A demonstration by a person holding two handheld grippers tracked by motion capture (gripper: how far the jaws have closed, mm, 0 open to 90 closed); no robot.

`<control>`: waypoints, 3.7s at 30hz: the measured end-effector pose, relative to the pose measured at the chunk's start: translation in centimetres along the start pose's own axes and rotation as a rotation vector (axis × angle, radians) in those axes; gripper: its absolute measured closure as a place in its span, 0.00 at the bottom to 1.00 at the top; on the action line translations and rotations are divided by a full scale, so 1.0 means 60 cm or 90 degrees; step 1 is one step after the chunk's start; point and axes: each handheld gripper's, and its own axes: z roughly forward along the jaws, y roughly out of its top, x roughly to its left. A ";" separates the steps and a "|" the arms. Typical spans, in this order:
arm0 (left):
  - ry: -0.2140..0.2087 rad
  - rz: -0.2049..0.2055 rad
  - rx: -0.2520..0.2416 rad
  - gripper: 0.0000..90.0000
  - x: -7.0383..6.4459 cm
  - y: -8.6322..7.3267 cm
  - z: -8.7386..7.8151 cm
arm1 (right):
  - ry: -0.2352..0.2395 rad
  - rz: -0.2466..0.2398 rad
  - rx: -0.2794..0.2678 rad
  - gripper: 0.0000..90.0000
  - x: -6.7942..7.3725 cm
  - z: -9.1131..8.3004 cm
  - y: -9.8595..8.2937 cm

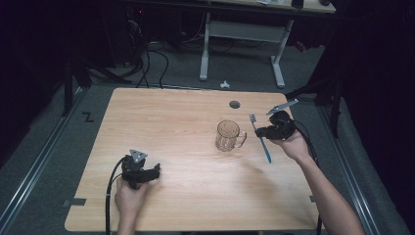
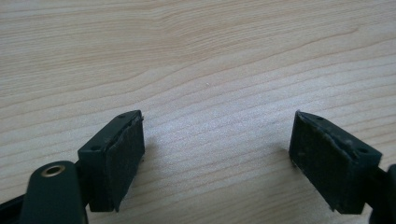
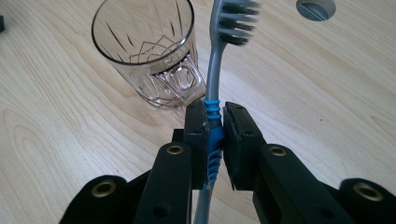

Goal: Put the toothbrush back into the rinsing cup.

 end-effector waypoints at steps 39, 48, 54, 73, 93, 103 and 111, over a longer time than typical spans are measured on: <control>0.000 0.000 0.000 0.21 0.000 0.000 0.000 | 0.004 0.013 -0.176 0.89 0.017 -0.035 0.041; 0.000 0.000 0.000 0.21 0.000 0.000 0.000 | 0.008 0.010 -0.190 0.89 0.022 -0.032 0.058; 0.000 0.000 0.000 0.21 0.000 0.000 0.000 | 0.005 0.014 -0.196 0.89 0.019 -0.024 0.064; 0.000 0.000 0.000 0.21 0.000 0.000 0.000 | -0.003 0.020 -0.232 0.89 0.014 -0.007 0.089; 0.000 0.000 0.001 0.21 0.000 0.000 0.000 | -0.008 0.036 -0.246 0.89 0.004 0.005 0.097; 0.000 0.000 0.001 0.21 0.000 0.000 0.000 | -0.008 0.033 -0.244 0.89 0.008 0.017 0.104; 0.001 0.000 0.000 0.21 0.000 0.000 0.000 | -0.009 0.028 -0.242 0.89 0.013 0.025 0.105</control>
